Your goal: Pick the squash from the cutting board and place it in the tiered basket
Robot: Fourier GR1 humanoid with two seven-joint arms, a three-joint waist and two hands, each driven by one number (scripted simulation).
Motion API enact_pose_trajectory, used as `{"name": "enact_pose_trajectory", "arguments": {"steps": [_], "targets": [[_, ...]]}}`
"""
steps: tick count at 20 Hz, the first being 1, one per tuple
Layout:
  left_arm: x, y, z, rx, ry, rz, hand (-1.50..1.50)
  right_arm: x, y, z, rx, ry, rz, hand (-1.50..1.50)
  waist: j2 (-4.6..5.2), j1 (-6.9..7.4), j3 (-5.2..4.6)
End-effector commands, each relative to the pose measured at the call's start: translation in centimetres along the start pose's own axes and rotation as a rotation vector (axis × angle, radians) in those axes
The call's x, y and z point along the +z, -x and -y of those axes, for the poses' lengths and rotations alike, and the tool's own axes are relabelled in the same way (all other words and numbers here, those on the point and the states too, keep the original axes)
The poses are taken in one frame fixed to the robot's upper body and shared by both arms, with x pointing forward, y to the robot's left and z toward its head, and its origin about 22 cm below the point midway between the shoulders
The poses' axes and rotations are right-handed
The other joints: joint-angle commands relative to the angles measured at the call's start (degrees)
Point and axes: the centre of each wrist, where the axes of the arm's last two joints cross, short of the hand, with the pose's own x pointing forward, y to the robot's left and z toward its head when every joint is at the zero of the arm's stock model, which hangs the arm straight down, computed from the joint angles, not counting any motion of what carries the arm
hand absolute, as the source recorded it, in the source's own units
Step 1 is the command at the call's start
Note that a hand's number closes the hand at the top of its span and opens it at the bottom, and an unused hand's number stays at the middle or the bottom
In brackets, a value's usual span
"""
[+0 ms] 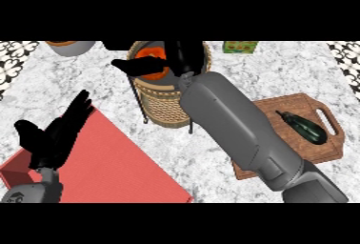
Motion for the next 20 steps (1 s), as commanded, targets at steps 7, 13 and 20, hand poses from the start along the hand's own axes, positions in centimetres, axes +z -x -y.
{"name": "enact_pose_trajectory", "arguments": {"steps": [7,13,20], "targets": [[0.4,-0.1,-0.1,0.0,-0.006,0.0,0.0,-1.0,-1.0,2.5,-0.391,0.126,-0.106,-1.5,0.2,-0.17,-0.12],[2.6,0.0,-0.8,0.017,-0.008,-0.002,0.0,-1.0,2.3,5.8,-0.564,0.244,-0.145,-1.5,-0.29,-1.49,-0.09],[1.8,0.5,-2.4,0.001,-0.046,-0.001,0.0,-1.9,6.8,14.5,-0.574,0.431,-0.173,-1.5,-0.3,-2.36,-0.13]]}}
